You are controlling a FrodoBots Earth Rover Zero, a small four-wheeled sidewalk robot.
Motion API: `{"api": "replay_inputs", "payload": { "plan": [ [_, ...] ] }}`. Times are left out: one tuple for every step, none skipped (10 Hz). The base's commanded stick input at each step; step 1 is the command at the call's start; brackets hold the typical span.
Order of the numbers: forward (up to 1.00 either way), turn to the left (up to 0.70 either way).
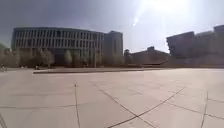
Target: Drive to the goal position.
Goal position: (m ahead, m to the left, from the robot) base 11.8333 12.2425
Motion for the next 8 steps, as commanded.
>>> {"api": "replay_inputs", "payload": {
  "plan": [
    [0.70,0.01],
    [0.70,0.01],
    [0.70,0.01],
    [0.70,0.01],
    [0.70,0.01],
    [0.70,0.01],
    [0.70,0.01],
    [0.70,0.01]
  ]
}}
